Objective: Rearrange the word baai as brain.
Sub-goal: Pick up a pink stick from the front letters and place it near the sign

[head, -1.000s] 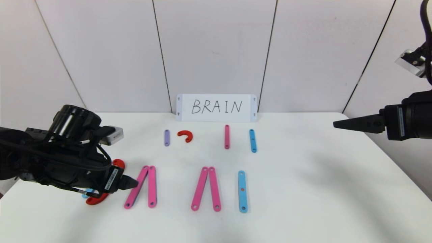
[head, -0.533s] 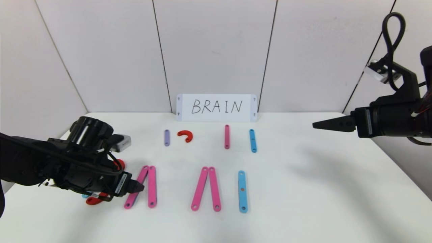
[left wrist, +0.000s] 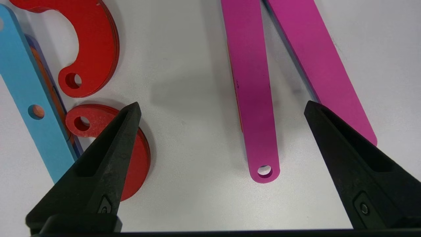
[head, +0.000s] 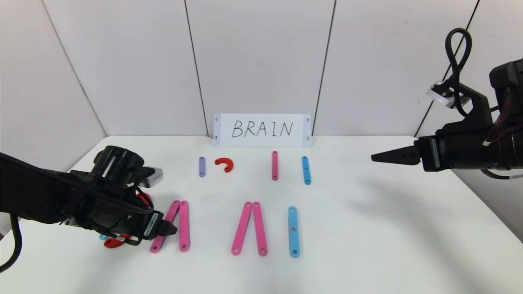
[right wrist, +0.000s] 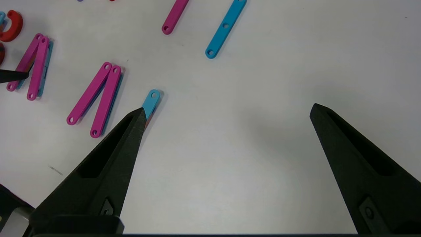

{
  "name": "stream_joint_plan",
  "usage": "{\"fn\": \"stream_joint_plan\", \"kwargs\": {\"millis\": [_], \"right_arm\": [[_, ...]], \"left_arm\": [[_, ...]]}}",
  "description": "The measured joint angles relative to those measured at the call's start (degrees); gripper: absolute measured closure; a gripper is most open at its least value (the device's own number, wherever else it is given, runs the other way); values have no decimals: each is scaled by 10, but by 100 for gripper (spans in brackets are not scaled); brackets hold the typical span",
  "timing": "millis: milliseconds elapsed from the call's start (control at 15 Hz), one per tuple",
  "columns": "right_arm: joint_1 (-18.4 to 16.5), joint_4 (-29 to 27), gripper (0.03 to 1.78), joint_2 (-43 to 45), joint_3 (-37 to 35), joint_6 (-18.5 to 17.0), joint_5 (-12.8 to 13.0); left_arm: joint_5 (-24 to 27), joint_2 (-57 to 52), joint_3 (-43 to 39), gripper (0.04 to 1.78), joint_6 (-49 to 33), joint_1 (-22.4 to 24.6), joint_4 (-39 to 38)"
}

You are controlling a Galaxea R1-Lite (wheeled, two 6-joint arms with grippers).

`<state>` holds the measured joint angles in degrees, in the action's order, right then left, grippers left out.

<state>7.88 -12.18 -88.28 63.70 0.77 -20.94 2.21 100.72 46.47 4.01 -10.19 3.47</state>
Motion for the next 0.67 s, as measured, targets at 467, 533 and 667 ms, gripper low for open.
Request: {"fn": "stream_joint_plan", "kwargs": {"millis": [467, 533, 667], "right_arm": [[0, 0, 7, 0, -2, 0, -1], [0, 0, 7, -1, -2, 0, -1], [0, 0, 7, -1, -4, 0, -1]], "left_arm": [[-13, 19, 2, 17, -1, 0, -14], [-13, 20, 1, 26, -1, 0, -14], [-13, 24, 2, 50, -1, -2, -16]]}}
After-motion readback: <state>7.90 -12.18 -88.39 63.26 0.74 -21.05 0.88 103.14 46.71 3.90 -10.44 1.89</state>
